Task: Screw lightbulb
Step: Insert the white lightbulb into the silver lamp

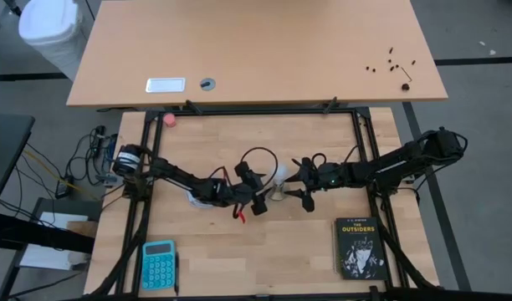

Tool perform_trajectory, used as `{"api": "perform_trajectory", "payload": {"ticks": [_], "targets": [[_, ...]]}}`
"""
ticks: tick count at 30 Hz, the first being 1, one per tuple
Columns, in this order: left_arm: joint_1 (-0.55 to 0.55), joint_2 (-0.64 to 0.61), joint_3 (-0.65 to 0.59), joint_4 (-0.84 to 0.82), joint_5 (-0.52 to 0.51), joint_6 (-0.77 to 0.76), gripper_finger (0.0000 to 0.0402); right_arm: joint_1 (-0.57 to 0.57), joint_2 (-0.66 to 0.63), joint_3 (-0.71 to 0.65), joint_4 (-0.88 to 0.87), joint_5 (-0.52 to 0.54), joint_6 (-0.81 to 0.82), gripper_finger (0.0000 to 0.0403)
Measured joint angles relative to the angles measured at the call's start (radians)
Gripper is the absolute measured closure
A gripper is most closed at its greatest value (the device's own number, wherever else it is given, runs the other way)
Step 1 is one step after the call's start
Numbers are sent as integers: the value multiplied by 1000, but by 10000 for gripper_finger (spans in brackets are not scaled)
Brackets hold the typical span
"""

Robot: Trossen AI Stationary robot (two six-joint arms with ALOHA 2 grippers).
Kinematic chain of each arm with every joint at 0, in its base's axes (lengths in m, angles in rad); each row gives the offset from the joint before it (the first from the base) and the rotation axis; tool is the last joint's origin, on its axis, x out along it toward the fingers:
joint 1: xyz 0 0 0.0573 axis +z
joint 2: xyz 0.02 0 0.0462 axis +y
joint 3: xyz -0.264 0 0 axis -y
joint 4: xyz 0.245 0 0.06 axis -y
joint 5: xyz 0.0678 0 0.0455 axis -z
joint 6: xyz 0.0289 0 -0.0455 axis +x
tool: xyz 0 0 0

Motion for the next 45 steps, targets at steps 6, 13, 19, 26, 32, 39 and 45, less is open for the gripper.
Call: {"api": "perform_trajectory", "payload": {"ticks": [6, 13, 19, 26, 32, 39, 45], "targets": [[-12, 0, 0, -14, -16, -20, 149, 0, 0, 0, -11, 1, 9, 174], [-14, 0, 0, -16, -33, -61, 149, -7, 0, 0, -92, 1, 14, 174], [16, 0, 0, -16, 99, -79, 149, -104, 0, 0, -132, -142, -23, 174], [41, 0, 0, 5, 163, -79, 149, -246, 0, 0, -72, -316, -99, 175], [45, 0, 0, 40, 216, -68, 149, -286, 0, 0, 19, -424, -99, 174], [45, 0, 0, 82, 216, -19, 149, -263, 0, 0, 32, -425, -95, 175], [45, 0, 0, 90, 216, -16, 149, -247, 0, 0, 38, -420, -97, 176]]}}
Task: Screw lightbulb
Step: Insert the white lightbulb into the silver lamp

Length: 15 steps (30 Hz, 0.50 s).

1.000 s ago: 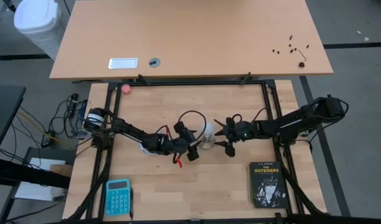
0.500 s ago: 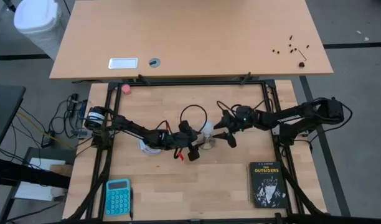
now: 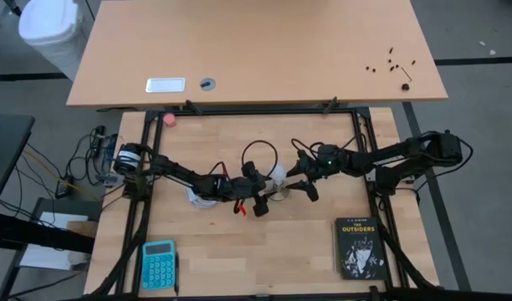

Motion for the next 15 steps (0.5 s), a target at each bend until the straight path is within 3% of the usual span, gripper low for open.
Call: {"api": "perform_trajectory", "payload": {"ticks": [15], "targets": [[-18, 0, 0, -1, 3, 6, 149, 45, 0, 0, 0, 37, -10, 175]]}}
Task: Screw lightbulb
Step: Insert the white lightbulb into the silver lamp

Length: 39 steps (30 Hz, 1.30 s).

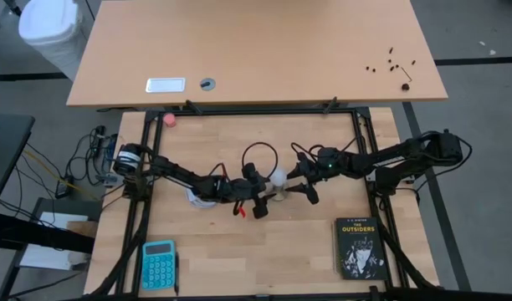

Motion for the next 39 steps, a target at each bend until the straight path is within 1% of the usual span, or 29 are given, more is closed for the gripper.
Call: {"api": "perform_trajectory", "payload": {"ticks": [2, 5, 11, 15, 22, 33, 39], "targets": [[-5, 0, 0, 0, 0, 11, 149, 7, 0, 0, 0, 1, -1, 175], [-7, 0, 0, 0, -3, 13, 149, 12, 0, 0, 0, 39, 0, 175], [-5, 0, 0, -2, -43, 33, 149, 25, 0, 0, -1, 42, 4, 175], [-2, 0, 0, -2, -46, 46, 149, 34, 0, 0, 0, 43, 11, 175], [15, 0, 0, -1, -1, 49, 149, 55, 0, 0, 0, 54, 32, 175], [43, 0, 0, 4, 13, 71, 149, 86, 0, 0, 1, 141, 58, 175], [43, 0, 0, 9, 14, 94, 149, 86, 0, 0, 0, 143, 90, 175]]}}
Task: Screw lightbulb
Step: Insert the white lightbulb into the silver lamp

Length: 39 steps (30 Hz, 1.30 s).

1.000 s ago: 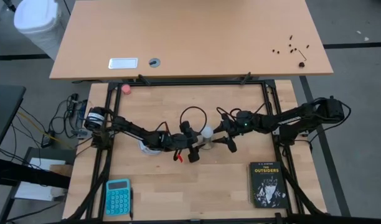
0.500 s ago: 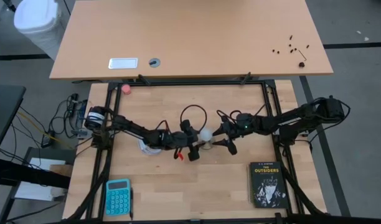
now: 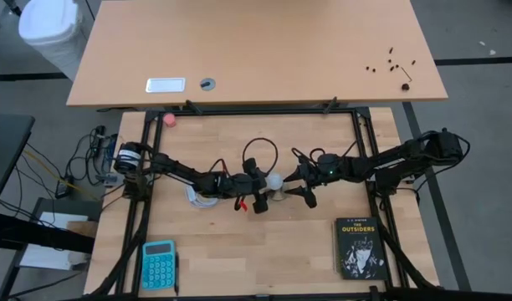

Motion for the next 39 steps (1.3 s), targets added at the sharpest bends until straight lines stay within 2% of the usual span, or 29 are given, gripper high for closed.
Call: {"api": "perform_trajectory", "payload": {"ticks": [10, 19, 30, 36, 39], "targets": [[23, 0, 0, 16, 100, 86, 149, -1, 0, 0, 6, 0, 72, 175], [51, 0, 0, 15, 118, 126, 151, -1, 0, 0, 11, 33, 117, 175], [77, 0, 0, 39, 184, 138, 197, -1, 0, 0, 12, 34, 121, 175], [100, 0, 0, 37, 251, 137, 208, 3, 0, 0, 12, 34, 124, 175], [104, 0, 0, 31, 252, 137, 212, 14, 0, 0, 12, 33, 126, 176]]}}
